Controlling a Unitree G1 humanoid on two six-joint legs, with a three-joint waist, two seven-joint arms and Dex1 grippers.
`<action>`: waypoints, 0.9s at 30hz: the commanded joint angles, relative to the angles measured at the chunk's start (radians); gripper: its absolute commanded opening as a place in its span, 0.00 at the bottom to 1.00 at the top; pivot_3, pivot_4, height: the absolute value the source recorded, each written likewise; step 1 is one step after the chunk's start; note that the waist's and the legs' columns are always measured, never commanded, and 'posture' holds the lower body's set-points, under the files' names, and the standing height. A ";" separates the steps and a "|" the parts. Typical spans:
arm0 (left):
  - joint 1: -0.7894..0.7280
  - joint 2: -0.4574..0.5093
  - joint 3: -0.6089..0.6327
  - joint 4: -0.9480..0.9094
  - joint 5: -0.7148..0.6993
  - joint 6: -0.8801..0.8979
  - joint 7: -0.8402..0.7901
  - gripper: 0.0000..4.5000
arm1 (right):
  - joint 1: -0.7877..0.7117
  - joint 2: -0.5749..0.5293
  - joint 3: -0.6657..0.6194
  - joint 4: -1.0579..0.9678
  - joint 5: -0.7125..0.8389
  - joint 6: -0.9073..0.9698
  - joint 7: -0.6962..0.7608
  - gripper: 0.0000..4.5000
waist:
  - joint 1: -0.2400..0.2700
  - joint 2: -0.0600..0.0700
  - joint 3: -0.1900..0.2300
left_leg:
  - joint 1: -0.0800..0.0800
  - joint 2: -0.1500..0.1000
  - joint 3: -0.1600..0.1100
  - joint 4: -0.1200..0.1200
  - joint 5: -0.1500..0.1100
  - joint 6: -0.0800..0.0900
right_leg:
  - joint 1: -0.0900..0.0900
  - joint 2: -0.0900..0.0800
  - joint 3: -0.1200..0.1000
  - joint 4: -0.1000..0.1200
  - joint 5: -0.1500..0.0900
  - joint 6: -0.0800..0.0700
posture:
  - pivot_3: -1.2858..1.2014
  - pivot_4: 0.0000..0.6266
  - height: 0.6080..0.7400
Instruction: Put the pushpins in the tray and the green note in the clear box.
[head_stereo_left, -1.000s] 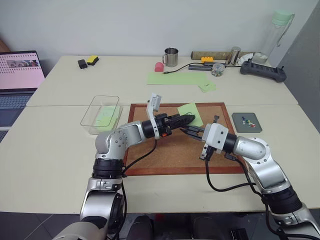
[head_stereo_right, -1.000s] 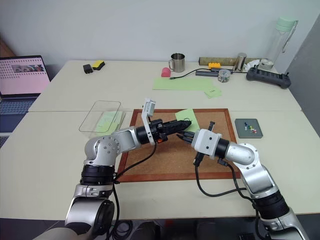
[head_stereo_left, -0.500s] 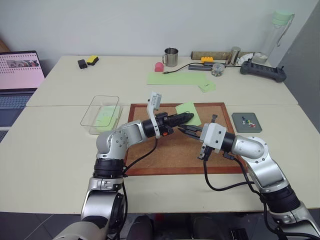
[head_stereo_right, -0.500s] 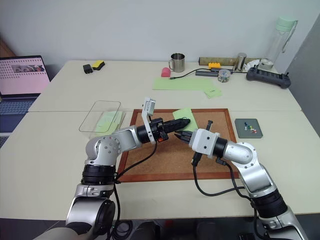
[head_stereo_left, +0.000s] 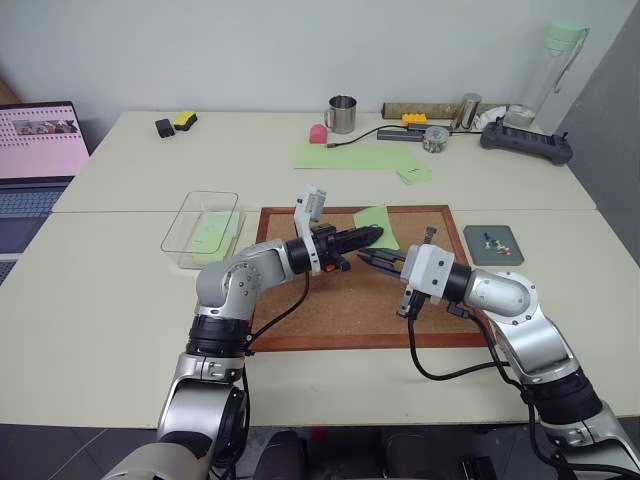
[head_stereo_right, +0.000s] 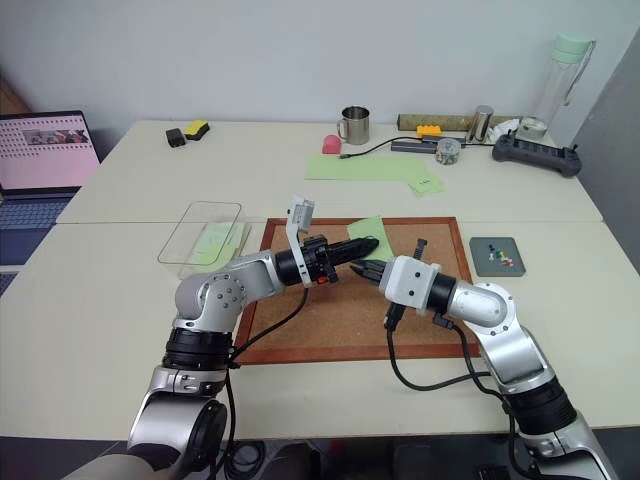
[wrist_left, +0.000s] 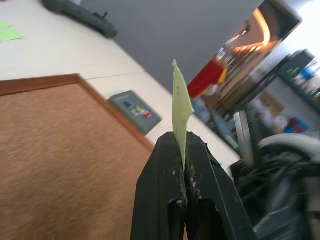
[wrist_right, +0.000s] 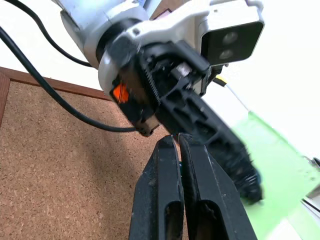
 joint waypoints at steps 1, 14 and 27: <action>-0.002 0.013 -0.005 0.045 0.070 -0.118 -0.009 0.00 | -0.004 -0.008 -0.060 -0.083 0.045 0.026 -0.016 0.00 | 0.001 0.000 0.000 | 0.000 0.000 0.000 0.000 0.000 0.000 | 0.000 0.000 0.000 0.000 0.000 0.000 | 0.52 0.24 1.00; -0.042 -0.006 -0.080 -0.118 0.098 -0.198 -0.094 0.00 | 0.055 0.004 -0.435 0.104 0.199 0.360 -0.279 0.00 | 0.006 -0.001 0.000 | -0.001 -0.001 0.000 0.000 -0.002 0.004 | 0.000 -0.001 0.000 0.000 0.000 0.000 | 0.52 0.24 1.00; -0.008 0.061 -0.257 -0.142 0.295 -0.483 -0.226 0.00 | -0.096 -0.032 -0.541 0.510 0.287 0.446 -0.276 0.05 | -0.003 0.000 0.000 | 0.001 -0.001 0.003 -0.001 -0.002 0.005 | 0.000 0.000 0.005 0.000 0.000 0.000 | 0.52 0.24 1.00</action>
